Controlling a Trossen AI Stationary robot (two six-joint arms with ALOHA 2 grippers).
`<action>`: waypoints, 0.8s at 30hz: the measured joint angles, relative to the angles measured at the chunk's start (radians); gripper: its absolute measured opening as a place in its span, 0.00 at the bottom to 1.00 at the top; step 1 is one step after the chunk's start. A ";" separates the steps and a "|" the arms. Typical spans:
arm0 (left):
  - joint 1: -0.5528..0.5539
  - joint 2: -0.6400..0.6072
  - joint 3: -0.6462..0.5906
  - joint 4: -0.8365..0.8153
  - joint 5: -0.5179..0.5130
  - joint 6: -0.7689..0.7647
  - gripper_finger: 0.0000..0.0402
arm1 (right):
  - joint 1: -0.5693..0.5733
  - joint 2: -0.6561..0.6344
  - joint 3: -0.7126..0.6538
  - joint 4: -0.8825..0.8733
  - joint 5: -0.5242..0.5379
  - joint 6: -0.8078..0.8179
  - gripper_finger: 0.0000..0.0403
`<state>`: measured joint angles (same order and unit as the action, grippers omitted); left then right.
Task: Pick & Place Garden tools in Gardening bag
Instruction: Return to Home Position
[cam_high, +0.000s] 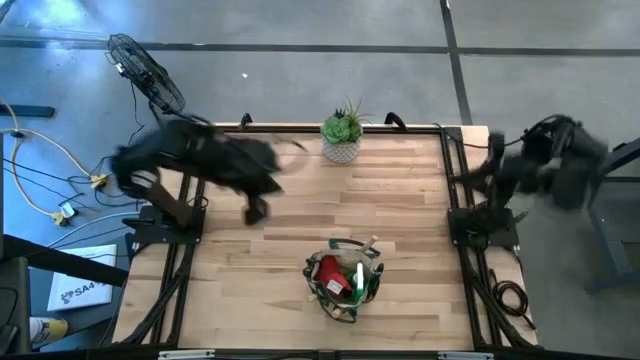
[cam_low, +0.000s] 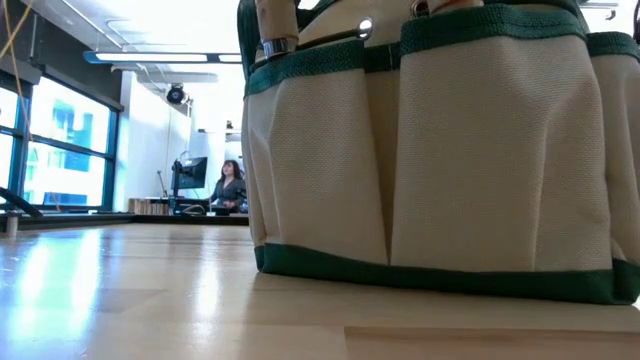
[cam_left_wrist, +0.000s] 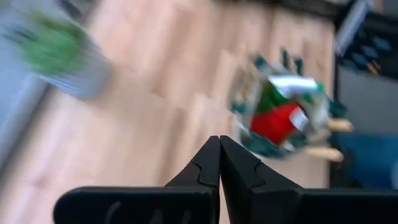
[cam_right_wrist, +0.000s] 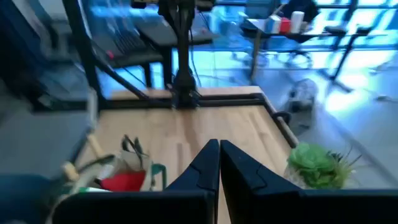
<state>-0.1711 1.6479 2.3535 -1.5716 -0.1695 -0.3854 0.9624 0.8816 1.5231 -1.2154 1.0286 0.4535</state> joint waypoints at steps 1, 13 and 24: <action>0.000 -0.037 0.000 -0.001 -0.047 0.013 0.00 | 0.006 -0.058 -0.011 0.000 -0.013 -0.001 0.01; 0.001 -0.552 -0.320 0.085 -0.357 0.153 0.00 | 0.098 -0.750 -0.644 0.354 -0.033 -0.175 0.01; 0.001 -1.120 -1.315 0.933 -0.197 0.334 0.00 | 0.137 -0.834 -1.029 0.813 -0.187 -0.384 0.01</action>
<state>-0.1703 0.5278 1.0386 -0.6389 -0.3667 -0.0512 1.0998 0.0472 0.4943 -0.4026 0.8418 0.0692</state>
